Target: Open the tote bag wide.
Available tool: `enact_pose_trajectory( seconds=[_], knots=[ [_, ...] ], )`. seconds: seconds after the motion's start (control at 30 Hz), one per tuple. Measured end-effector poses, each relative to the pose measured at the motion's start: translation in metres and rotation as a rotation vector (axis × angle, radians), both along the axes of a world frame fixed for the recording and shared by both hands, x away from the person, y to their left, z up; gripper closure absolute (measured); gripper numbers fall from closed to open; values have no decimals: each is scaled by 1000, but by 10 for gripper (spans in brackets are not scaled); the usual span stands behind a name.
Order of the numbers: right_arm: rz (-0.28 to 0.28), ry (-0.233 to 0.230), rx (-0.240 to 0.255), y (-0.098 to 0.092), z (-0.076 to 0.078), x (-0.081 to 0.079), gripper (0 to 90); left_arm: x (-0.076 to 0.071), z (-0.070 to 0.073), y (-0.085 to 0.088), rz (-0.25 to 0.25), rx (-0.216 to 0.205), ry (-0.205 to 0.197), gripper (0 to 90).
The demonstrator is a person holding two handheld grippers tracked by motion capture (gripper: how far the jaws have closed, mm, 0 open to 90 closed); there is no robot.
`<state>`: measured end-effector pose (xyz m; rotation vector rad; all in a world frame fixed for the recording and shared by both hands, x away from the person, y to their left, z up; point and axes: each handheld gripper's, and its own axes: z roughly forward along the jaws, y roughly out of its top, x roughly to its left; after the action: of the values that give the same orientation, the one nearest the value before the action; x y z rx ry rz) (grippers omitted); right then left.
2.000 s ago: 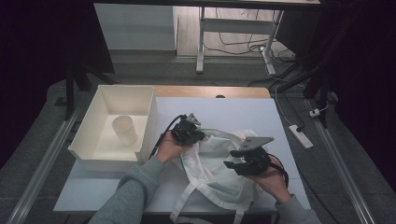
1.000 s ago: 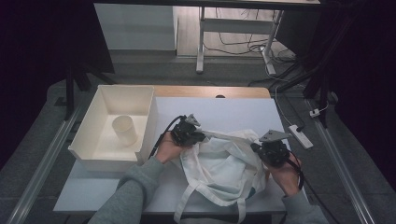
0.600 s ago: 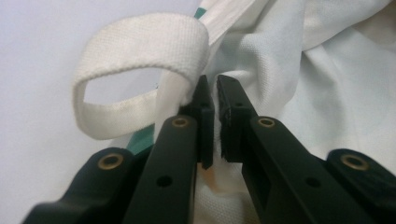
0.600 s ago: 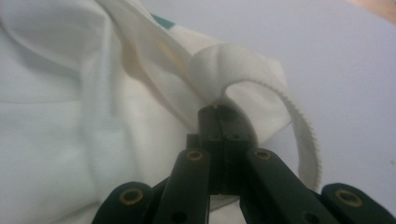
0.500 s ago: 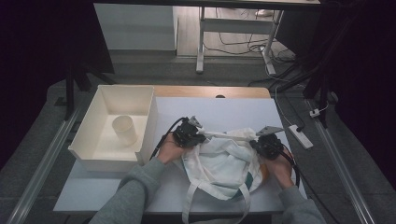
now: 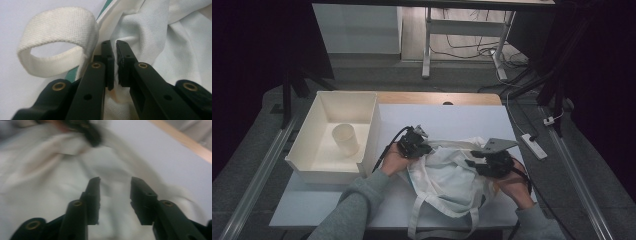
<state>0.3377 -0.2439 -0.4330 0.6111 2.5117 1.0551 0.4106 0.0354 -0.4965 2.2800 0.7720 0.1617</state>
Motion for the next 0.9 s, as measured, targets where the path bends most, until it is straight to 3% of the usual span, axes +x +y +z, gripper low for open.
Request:
enact_pose_trajectory(
  seconds=[0.07, 0.13, 0.2, 0.3, 0.47, 0.6, 0.67, 0.73, 0.83, 0.9],
  knots=[
    [85, 40, -39, 23, -9, -3, 528, 0, 0, 0, 1, 0, 1, 846],
    [124, 66, -103, 38, -20, -1, 497, 0, 0, 0, 1, -1, 0, 846],
    [143, 125, -151, 48, -35, 8, 471, 0, -1, 0, 0, -4, -1, 846],
    [145, 189, -181, 52, -51, 19, 431, 0, -1, 0, -3, 0, -4, 846],
    [179, 203, -256, 60, -65, 24, 413, 0, 0, -1, 0, 0, -7, 847],
    [192, 238, -290, 60, -71, 27, 575, -1, 0, -1, 0, 1, -11, 847],
    [185, 222, -299, 58, -70, 26, 745, -1, 0, -1, 3, -1, -16, 847],
    [182, 190, -312, 58, -70, 23, 849, -1, 0, 0, 10, -1, -22, 848],
    [189, 128, -316, 57, -64, 15, 885, -1, 2, 2, 25, -7, -37, 850],
    [192, 111, -261, 51, -53, 9, 891, -1, 5, 4, 36, -17, -50, 851]
  ],
)
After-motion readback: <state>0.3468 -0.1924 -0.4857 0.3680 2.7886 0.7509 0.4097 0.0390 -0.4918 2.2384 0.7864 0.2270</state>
